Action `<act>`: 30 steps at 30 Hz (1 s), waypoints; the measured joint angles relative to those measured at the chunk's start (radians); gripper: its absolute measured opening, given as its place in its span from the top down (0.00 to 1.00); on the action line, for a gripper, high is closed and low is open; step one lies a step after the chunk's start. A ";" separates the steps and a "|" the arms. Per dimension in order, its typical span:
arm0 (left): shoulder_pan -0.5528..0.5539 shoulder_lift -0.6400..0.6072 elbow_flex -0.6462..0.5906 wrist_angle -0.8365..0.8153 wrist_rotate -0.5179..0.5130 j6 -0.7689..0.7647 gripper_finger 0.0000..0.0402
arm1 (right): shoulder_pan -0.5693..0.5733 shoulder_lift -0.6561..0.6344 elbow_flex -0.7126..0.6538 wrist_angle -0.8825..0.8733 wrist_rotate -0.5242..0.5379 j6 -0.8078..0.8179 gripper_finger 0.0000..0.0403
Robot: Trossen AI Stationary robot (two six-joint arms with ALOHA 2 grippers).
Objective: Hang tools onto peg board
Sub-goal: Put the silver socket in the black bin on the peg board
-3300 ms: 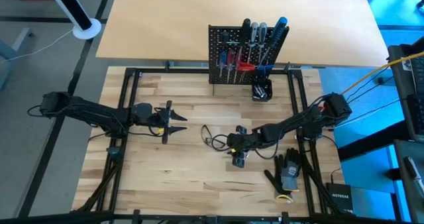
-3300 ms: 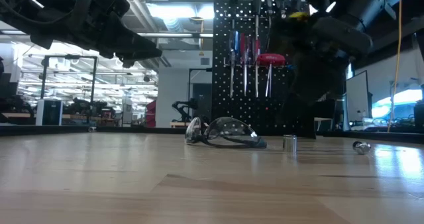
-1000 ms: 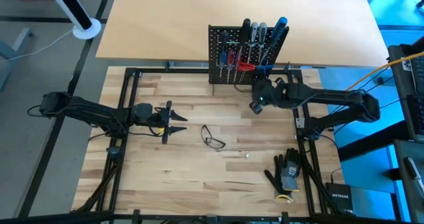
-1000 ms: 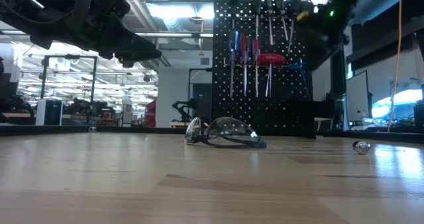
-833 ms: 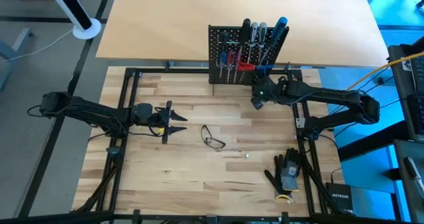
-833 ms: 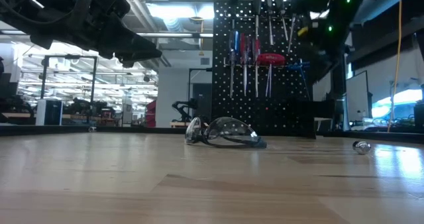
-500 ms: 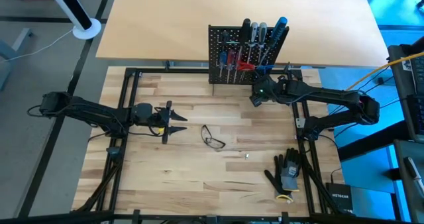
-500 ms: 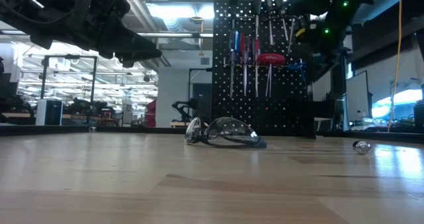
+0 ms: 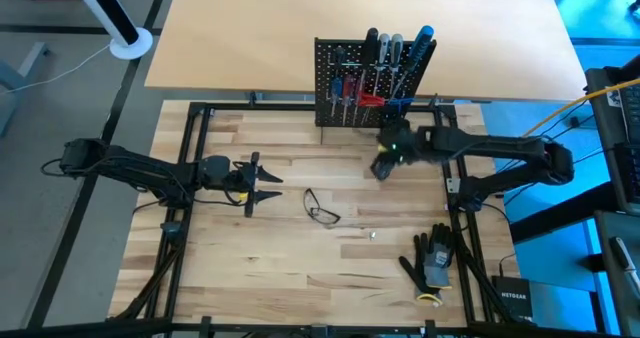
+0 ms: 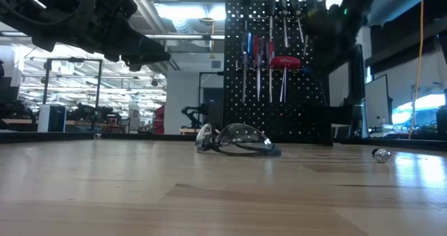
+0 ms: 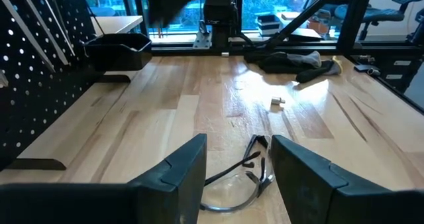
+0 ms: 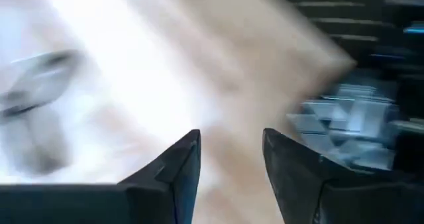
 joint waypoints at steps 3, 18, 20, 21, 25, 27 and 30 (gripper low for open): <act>0.000 0.000 0.000 -0.001 0.000 0.000 0.60 | 0.137 0.000 0.001 0.056 -0.077 0.009 0.59; -0.001 0.000 0.000 -0.010 0.000 -0.078 0.60 | 0.707 0.098 0.001 0.070 -0.025 0.400 0.59; -0.001 0.000 0.000 -0.011 0.000 -0.092 0.60 | 0.745 0.120 0.001 0.072 -0.009 0.435 0.59; -0.002 0.000 0.000 -0.011 0.000 -0.096 0.60 | 0.758 0.130 0.001 0.072 0.003 0.452 0.59; -0.001 0.000 0.000 -0.005 0.000 -0.095 0.60 | 0.795 0.162 0.001 0.072 0.046 0.461 0.59; -0.001 0.000 0.000 -0.005 0.000 -0.095 0.60 | 0.796 0.164 0.001 0.067 0.068 0.455 0.59; -0.001 0.000 0.000 -0.006 0.000 -0.096 0.60 | 0.795 0.164 0.001 0.066 0.118 0.405 0.59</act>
